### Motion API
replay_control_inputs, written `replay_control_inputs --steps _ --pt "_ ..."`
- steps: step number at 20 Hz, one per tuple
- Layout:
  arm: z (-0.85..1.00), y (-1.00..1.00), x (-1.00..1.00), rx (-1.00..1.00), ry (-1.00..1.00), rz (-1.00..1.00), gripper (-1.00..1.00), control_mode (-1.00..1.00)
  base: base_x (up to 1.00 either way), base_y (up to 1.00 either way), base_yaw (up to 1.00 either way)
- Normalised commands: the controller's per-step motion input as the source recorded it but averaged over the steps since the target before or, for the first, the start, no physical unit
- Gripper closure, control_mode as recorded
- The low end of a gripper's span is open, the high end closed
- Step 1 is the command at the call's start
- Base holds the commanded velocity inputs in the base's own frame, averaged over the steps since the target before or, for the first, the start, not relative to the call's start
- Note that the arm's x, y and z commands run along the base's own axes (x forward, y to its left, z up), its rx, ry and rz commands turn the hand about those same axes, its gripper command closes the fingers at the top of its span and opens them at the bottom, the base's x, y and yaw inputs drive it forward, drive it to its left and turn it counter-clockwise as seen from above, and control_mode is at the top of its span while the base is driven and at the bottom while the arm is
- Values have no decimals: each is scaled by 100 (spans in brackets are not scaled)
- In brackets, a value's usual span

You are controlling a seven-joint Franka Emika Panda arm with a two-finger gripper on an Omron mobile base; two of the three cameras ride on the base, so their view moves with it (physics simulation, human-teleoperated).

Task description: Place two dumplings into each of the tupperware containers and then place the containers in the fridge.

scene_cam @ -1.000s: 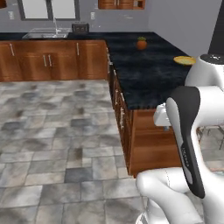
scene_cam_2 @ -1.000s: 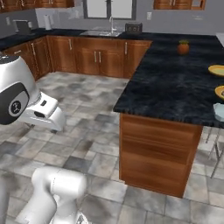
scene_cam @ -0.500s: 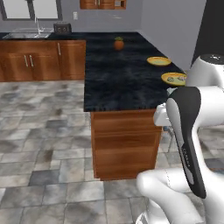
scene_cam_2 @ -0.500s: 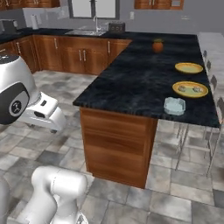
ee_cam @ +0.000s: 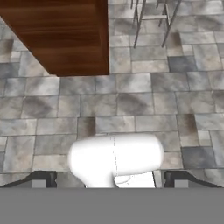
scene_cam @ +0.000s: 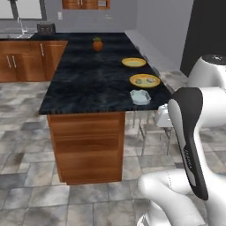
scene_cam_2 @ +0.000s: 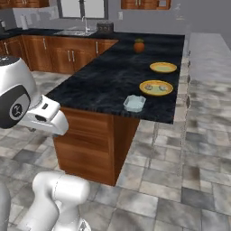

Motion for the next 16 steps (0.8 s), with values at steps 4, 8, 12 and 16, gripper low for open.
replay_control_inputs --steps 4,8,12,16 --pt "0 0 0 0 0 0 -100 100 6 -100 10" --pt "0 0 0 0 0 0 -100 100 1 -100 14" --pt "0 0 0 0 0 0 -100 100 0 -100 19" --pt "0 0 0 0 0 0 -100 100 0 -100 36"
